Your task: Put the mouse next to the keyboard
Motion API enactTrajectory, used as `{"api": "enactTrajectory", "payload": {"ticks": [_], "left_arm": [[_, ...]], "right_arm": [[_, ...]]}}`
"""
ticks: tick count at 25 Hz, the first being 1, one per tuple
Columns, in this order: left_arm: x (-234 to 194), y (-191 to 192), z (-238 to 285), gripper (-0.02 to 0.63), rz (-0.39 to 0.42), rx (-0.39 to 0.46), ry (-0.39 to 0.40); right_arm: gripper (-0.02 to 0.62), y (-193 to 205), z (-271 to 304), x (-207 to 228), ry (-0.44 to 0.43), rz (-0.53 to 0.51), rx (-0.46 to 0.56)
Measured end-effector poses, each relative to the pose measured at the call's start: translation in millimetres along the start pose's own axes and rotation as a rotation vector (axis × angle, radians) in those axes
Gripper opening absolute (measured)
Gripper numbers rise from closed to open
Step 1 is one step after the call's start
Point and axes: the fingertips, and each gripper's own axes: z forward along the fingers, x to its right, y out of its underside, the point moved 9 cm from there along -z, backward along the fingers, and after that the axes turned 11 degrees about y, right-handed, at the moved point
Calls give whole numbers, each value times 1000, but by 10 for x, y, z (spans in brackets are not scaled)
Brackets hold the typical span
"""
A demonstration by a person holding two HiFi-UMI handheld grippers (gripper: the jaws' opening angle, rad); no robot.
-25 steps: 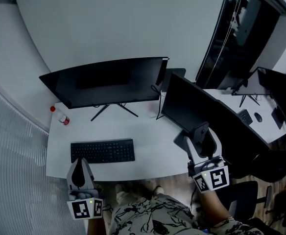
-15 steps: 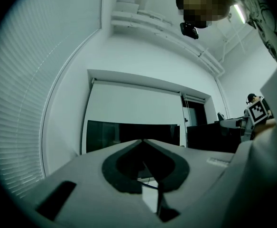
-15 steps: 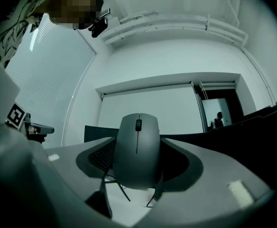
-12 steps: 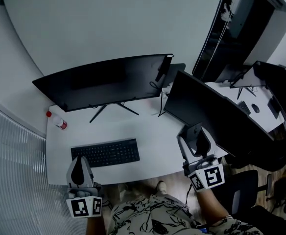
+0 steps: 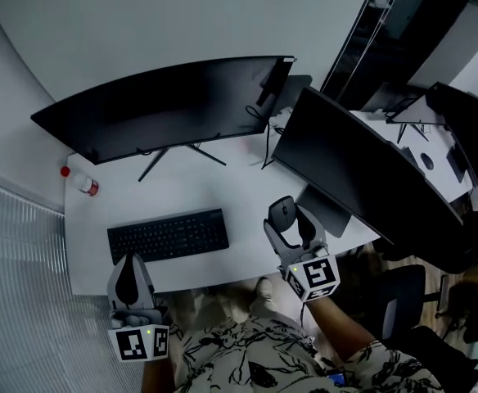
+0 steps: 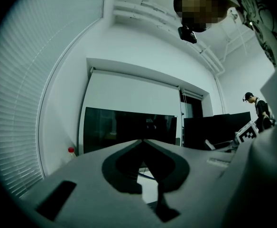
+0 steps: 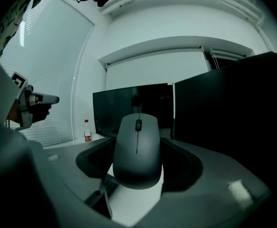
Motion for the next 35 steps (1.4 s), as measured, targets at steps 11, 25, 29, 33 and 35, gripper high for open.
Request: {"api": "enactTrajectory", "payload": {"ticks": [11, 25, 29, 33, 35], "left_arm": [[48, 230, -30, -2, -23, -38, 40], [-48, 392, -21, -2, -36, -73, 47], [-80, 444, -15, -2, -43, -80, 44], [-99, 479, -30, -2, -51, -91, 38], [-116, 495, -39, -2, -53, -97, 33]], "right_arm": [[301, 916, 637, -283, -63, -23, -208], [301, 1638, 1067, -506, -39, -42, -466], [301, 1798, 1129, -537, -27, -54, -532], [302, 1887, 1175, -556, -25, -66, -568], [301, 1917, 1200, -566, -24, -71, -577]]}}
